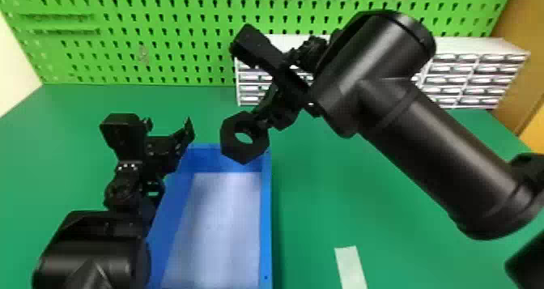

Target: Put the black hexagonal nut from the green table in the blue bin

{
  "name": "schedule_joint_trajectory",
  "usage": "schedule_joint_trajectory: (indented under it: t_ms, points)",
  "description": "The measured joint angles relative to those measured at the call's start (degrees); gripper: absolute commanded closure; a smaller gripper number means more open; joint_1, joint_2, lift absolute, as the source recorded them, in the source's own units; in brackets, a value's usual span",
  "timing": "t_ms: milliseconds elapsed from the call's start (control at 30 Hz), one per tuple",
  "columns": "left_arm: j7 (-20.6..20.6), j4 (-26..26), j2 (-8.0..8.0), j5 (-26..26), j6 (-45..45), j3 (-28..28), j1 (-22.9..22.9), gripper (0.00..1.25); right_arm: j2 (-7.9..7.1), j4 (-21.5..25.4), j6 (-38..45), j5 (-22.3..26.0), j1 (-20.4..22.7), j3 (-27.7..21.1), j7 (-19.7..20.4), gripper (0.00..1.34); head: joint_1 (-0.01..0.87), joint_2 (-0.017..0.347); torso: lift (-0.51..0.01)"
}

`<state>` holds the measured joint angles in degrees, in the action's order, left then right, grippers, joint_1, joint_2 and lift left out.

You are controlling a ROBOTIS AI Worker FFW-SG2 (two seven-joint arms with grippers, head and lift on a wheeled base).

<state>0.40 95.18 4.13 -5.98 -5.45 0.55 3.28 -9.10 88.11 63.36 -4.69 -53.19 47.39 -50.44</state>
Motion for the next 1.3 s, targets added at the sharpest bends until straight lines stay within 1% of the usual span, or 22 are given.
schedule_joint_trajectory:
  t_ms: [267,467,567,967,1233,1267,1300]
  points:
    - [-0.01,0.00,0.00,0.00,0.00,-0.11,-0.03,0.38,0.28,0.00,-1.34,5.52,-0.16,3.02,5.60,1.07,0.686,0.051,-0.096]
    - [-0.03,0.00,0.00,0.00,0.00,-0.18,-0.03,0.38,0.14,-0.10,-2.50,10.23,-0.18,6.12,10.01,1.07,0.686,0.051,-0.096]
    - [-0.04,0.00,0.00,0.00,0.00,-0.20,-0.03,0.38,0.03,-0.24,-2.93,12.19,-0.26,7.58,11.33,1.07,0.686,0.051,-0.096]
    - [-0.05,0.00,0.03,0.00,0.00,-0.29,-0.03,0.38,-0.39,-1.33,-3.98,17.52,-0.75,11.86,15.21,1.07,0.686,0.051,-0.096]
    - [-0.05,0.00,0.09,0.00,0.00,-0.29,-0.03,0.38,-0.56,-1.64,-4.20,18.30,-0.78,12.48,15.62,1.07,0.686,0.051,-0.096]
    - [-0.05,0.00,0.09,-0.02,0.00,-0.29,-0.03,0.38,-0.56,-1.67,-4.26,18.38,-0.78,12.53,15.64,1.06,0.686,0.051,-0.096]
    - [-0.05,0.00,0.10,-0.03,0.00,-0.29,-0.03,0.38,-0.56,-1.69,-4.29,18.42,-0.78,12.56,15.66,1.03,0.686,0.051,-0.096]
